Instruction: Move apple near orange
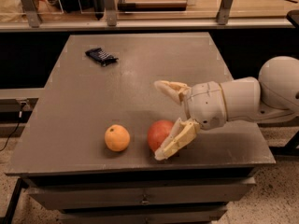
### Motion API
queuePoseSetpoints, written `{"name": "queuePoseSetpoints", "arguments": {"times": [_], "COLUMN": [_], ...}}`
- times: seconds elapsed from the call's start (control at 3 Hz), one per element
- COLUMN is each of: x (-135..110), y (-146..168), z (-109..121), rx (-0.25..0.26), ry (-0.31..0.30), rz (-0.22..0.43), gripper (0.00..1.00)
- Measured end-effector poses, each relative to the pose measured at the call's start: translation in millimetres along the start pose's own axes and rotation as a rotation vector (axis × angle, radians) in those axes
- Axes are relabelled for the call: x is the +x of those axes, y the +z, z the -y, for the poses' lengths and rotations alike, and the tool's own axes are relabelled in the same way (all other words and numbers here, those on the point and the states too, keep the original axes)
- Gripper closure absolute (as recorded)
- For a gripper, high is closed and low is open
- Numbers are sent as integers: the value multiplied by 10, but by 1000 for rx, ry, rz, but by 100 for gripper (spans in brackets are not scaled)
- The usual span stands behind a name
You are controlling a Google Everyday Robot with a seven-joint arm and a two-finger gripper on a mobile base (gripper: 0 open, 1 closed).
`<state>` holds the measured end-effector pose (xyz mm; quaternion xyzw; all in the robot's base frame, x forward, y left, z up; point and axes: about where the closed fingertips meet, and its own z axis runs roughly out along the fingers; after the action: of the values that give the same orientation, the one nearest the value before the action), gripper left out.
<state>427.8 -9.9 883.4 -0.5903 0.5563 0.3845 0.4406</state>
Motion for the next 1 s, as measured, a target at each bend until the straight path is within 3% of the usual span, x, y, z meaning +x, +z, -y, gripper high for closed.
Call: {"name": "queuePoseSetpoints", "arguments": {"times": [1.0], "x": [-23], "y": [-234], "z": [-96], "rx": [23], "ry": [-27], "rz": [46], "gripper": [0]}}
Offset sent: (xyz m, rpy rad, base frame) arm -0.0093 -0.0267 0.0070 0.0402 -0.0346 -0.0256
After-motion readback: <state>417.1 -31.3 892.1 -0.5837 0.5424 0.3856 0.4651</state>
